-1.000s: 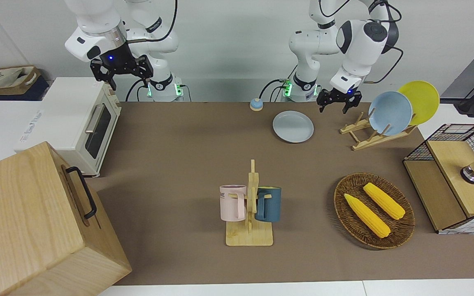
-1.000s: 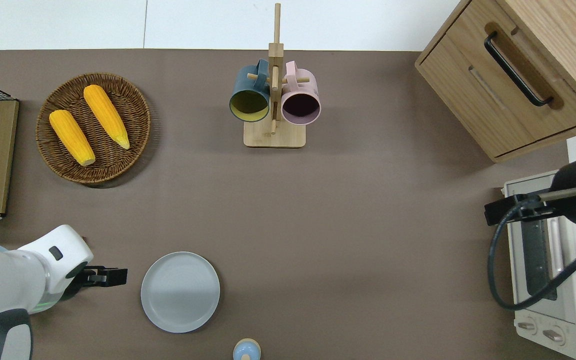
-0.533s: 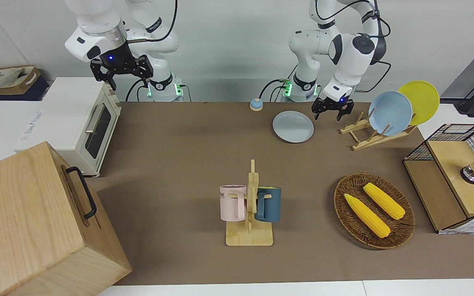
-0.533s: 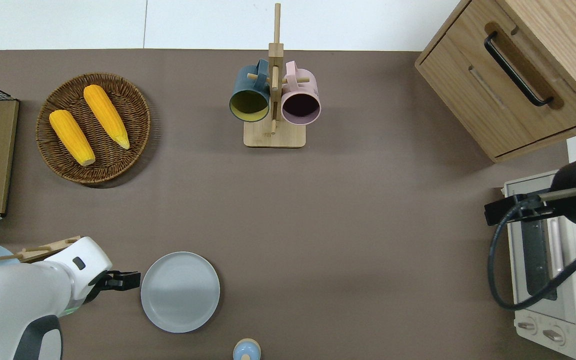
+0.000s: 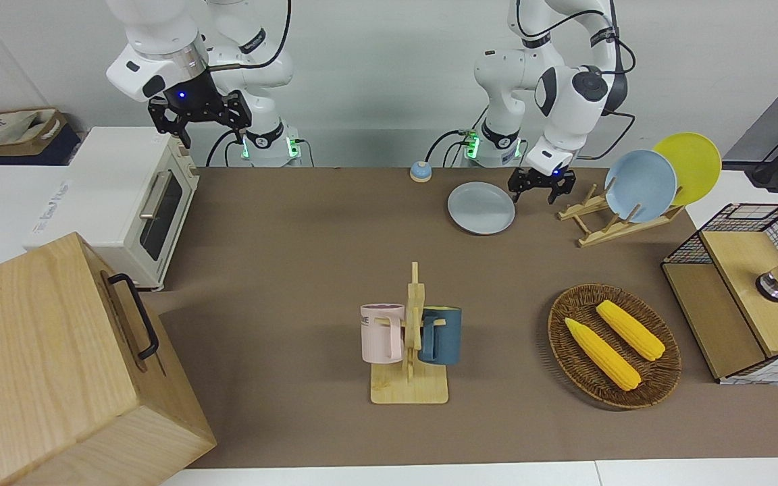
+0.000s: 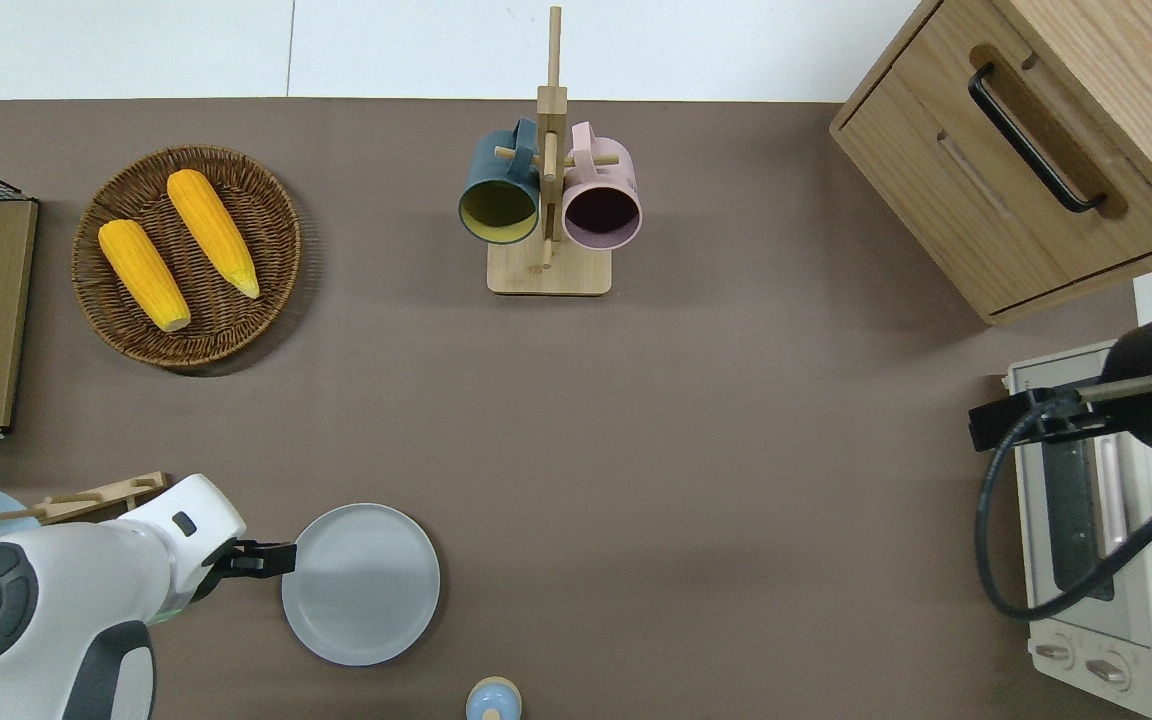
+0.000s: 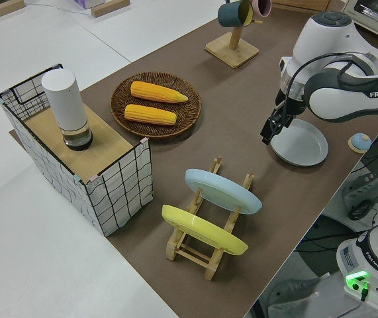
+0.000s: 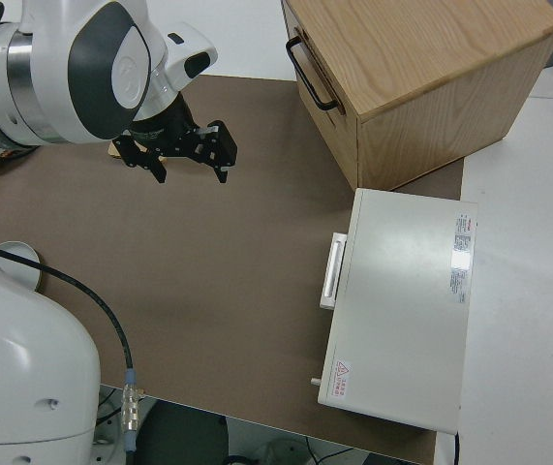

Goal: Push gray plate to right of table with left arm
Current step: 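Push the gray plate with the left gripper away from the left arm, then keep pushing the gray plate with the left gripper toward the toaster oven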

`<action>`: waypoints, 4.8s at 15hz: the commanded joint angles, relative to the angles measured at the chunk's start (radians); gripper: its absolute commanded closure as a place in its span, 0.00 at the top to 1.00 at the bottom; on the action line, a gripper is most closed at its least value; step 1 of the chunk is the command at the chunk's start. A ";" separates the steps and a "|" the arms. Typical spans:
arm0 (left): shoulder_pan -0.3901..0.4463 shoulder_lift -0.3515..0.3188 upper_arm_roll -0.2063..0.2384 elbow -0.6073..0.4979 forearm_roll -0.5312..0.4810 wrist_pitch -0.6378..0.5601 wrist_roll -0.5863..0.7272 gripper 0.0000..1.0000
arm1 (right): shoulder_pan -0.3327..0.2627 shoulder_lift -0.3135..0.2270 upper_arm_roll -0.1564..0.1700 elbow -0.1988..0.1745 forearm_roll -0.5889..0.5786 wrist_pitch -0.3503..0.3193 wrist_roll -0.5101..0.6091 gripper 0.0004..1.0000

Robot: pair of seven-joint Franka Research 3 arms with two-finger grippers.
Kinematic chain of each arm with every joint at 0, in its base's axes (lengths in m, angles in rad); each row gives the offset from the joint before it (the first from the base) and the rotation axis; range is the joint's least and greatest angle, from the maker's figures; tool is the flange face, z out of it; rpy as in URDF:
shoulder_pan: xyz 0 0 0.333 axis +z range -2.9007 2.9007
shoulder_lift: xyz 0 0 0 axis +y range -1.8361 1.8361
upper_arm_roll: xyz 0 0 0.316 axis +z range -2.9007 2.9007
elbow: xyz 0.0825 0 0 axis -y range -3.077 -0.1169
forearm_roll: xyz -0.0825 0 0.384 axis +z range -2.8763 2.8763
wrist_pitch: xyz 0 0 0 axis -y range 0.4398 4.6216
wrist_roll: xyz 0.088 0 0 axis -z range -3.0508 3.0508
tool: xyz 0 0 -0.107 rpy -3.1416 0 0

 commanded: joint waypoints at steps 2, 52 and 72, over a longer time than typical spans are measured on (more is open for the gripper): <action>-0.041 0.043 0.004 -0.046 -0.014 0.086 -0.052 1.00 | -0.019 -0.002 0.016 0.009 0.004 -0.016 0.012 0.98; -0.269 0.255 0.004 0.025 -0.091 0.191 -0.336 0.00 | -0.019 -0.002 0.016 0.009 0.004 -0.016 0.013 0.98; -0.599 0.558 -0.093 0.394 -0.152 0.191 -0.797 0.00 | -0.019 -0.002 0.016 0.009 0.004 -0.016 0.012 0.98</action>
